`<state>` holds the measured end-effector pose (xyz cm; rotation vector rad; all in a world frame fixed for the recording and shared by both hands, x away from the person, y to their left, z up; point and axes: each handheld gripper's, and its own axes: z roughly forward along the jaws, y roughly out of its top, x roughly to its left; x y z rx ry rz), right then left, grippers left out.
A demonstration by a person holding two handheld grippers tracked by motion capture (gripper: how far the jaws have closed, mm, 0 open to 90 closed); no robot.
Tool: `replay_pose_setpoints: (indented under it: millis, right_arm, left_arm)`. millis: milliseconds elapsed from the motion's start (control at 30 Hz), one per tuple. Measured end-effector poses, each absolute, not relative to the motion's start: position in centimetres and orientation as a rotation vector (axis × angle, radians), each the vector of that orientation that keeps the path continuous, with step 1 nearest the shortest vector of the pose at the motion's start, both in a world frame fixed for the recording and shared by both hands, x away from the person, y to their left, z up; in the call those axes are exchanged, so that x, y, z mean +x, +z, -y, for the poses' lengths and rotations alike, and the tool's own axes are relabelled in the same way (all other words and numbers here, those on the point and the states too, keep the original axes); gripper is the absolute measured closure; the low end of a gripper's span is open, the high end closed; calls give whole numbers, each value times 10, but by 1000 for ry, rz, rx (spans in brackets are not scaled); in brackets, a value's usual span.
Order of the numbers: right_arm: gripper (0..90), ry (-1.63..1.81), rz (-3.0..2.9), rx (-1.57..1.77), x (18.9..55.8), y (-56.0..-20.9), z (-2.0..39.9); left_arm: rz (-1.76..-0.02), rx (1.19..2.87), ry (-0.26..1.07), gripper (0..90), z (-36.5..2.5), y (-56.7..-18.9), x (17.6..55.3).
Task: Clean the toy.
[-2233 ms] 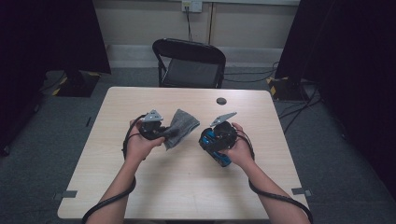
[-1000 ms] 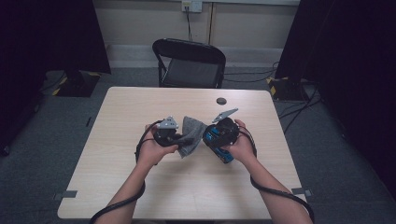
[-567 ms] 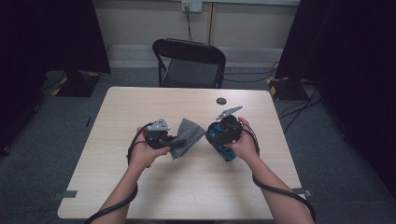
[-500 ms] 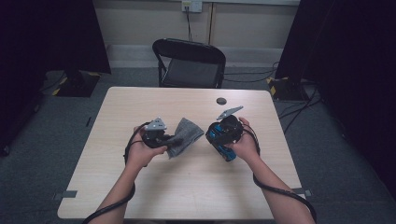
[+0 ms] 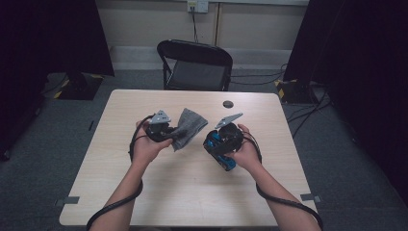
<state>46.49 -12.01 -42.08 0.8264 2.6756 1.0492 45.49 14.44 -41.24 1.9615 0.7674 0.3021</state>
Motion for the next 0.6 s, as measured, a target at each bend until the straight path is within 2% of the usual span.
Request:
replay_pose_setpoints:
  millis: [233,600]
  right_arm:
    - [257,1058,-2687,812,463,-423,112]
    - [257,1017,-2650,875,473,-423,124]
  left_arm:
    - [-688,2015,268,769,-122,-413,453]
    - [-682,1998,224,769,-128,-420,444]
